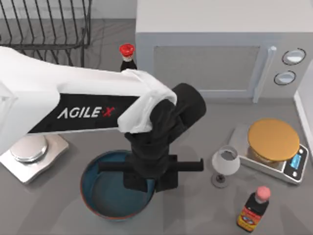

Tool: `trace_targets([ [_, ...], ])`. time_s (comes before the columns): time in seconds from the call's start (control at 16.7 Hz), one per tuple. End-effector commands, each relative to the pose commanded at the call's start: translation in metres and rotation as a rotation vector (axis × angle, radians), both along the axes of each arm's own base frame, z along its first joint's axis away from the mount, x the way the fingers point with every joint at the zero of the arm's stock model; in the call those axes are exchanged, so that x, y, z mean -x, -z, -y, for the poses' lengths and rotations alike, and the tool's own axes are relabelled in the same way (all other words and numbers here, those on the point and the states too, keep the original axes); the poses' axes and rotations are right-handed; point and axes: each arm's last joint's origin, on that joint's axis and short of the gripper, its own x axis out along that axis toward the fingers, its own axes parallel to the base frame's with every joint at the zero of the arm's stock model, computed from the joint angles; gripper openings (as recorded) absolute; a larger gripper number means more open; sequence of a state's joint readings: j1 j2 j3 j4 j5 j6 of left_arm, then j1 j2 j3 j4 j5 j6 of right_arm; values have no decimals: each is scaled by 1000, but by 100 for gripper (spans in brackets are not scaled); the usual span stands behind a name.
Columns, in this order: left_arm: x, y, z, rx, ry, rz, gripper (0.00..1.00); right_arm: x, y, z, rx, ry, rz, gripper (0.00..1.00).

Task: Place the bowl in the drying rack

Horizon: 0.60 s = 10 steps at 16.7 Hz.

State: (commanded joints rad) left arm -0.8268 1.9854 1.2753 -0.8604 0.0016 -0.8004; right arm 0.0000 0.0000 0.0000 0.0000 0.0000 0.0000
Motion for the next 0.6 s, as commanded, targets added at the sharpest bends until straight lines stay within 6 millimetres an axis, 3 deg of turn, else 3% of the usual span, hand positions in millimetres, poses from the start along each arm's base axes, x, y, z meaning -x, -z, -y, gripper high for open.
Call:
trace_targets([
  [0.6, 0, -1, 0, 2, 0, 1, 0, 0, 0, 0, 0, 0, 0, 100],
])
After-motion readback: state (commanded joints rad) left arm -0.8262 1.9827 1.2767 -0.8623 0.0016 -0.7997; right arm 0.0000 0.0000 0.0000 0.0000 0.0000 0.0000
